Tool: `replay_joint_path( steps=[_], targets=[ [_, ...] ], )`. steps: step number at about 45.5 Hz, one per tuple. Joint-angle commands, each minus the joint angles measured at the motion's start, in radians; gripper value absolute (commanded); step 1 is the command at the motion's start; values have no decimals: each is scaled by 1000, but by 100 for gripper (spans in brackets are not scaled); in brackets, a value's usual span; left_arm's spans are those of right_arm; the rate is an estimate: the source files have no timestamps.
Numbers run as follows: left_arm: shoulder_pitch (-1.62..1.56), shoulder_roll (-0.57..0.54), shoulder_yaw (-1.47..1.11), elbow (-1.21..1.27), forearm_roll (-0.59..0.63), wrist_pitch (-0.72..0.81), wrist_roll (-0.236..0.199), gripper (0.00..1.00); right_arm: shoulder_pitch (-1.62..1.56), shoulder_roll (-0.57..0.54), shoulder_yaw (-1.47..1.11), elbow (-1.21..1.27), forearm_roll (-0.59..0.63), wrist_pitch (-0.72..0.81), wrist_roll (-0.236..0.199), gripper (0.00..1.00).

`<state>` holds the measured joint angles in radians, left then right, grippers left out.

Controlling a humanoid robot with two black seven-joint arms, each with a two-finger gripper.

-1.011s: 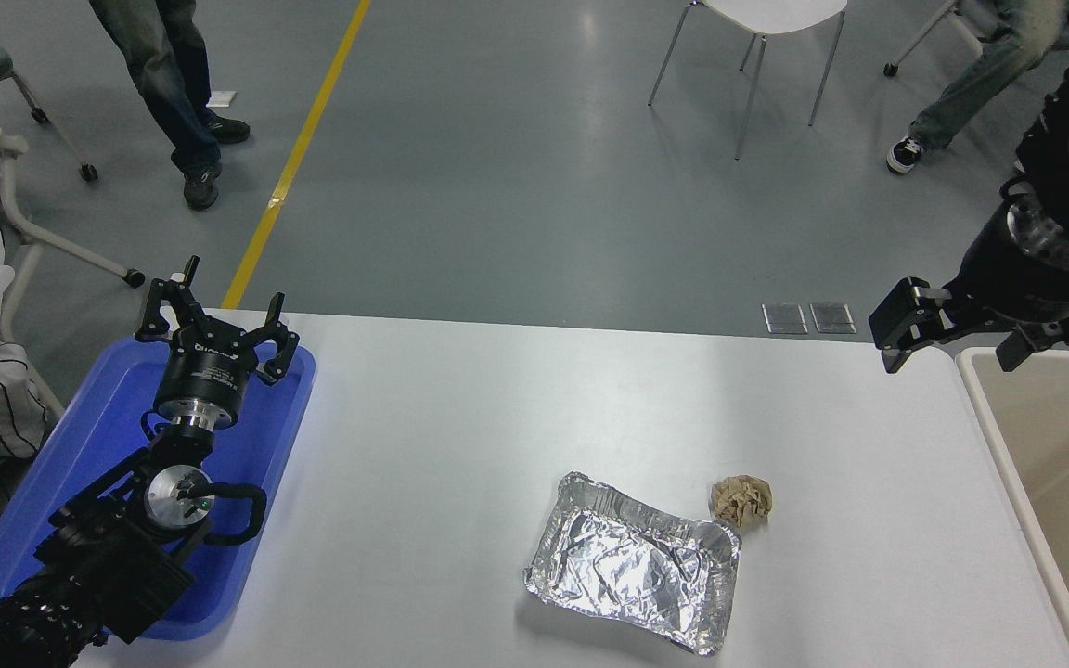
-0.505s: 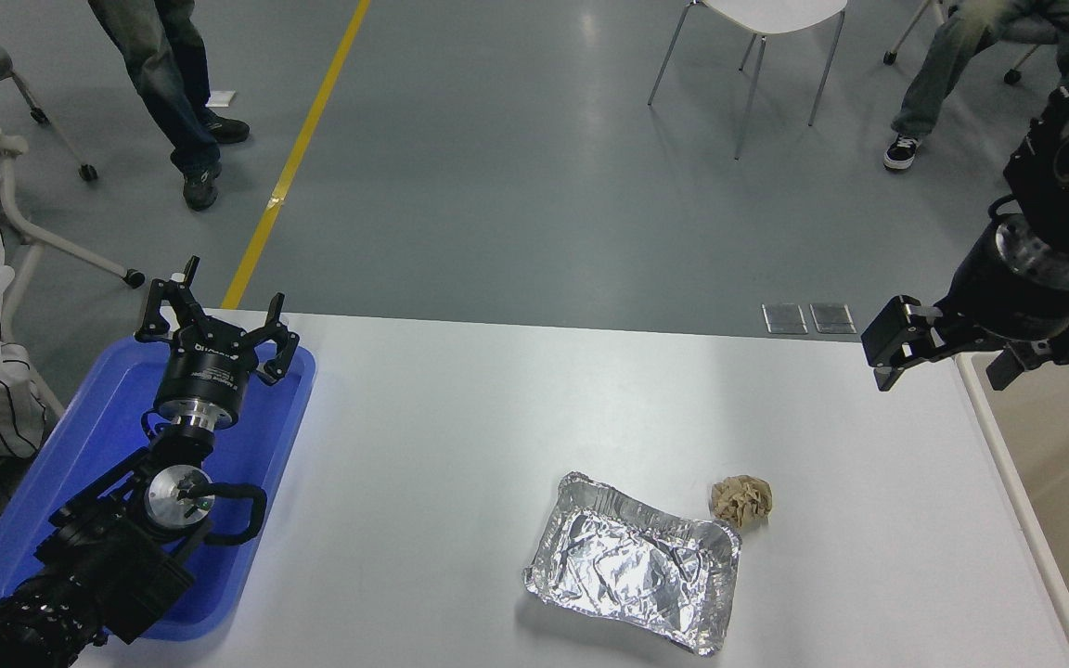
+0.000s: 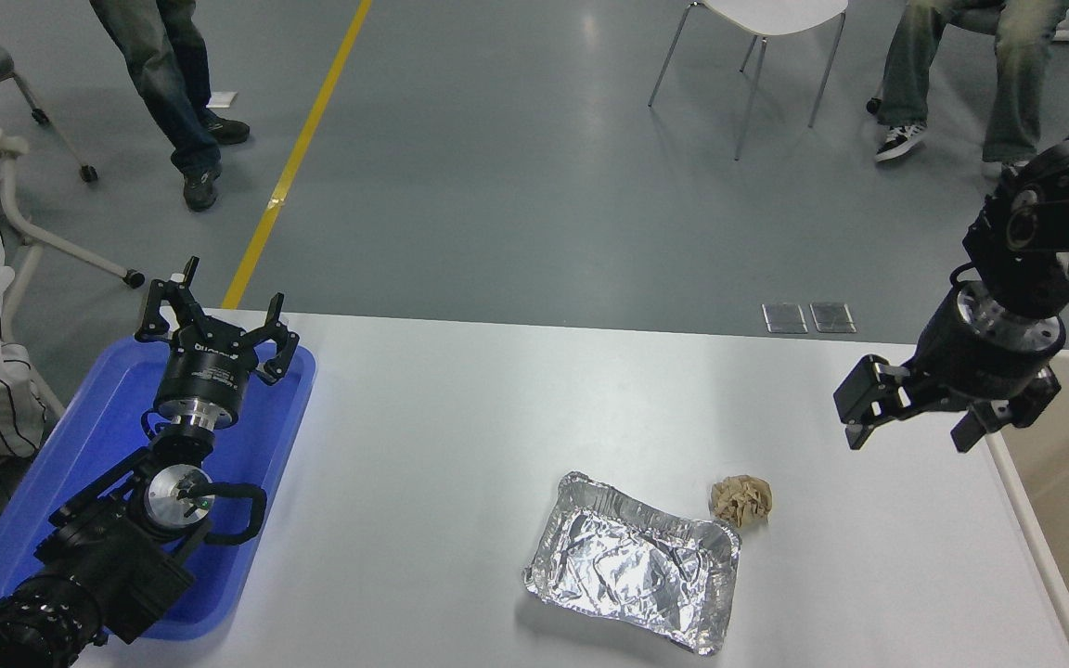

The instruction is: Pick up foil plate and place in dustbin

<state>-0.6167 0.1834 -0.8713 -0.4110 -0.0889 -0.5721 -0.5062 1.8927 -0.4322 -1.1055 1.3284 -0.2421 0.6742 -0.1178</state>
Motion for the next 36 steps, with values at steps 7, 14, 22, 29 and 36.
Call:
replay_joint_path(
  steps=[7,14,22,29,36],
  targets=[
    [0,1,0,0,0,0,0,100,-233,4,136,-2,-19,-245,0,99],
    [0,1,0,0,0,0,0,100,-299,15,185,-6,-22,-274,0,99],
    [0,1,0,0,0,0,0,100,-353,41,197,-9,-19,-294,0,100],
    [0,1,2,0,0,0,0,100,-397,41,236,-2,-2,-282,0,100],
    [0,1,0,0,0,0,0,100,-471,41,308,-8,0,-295,-2,99]
  ],
)
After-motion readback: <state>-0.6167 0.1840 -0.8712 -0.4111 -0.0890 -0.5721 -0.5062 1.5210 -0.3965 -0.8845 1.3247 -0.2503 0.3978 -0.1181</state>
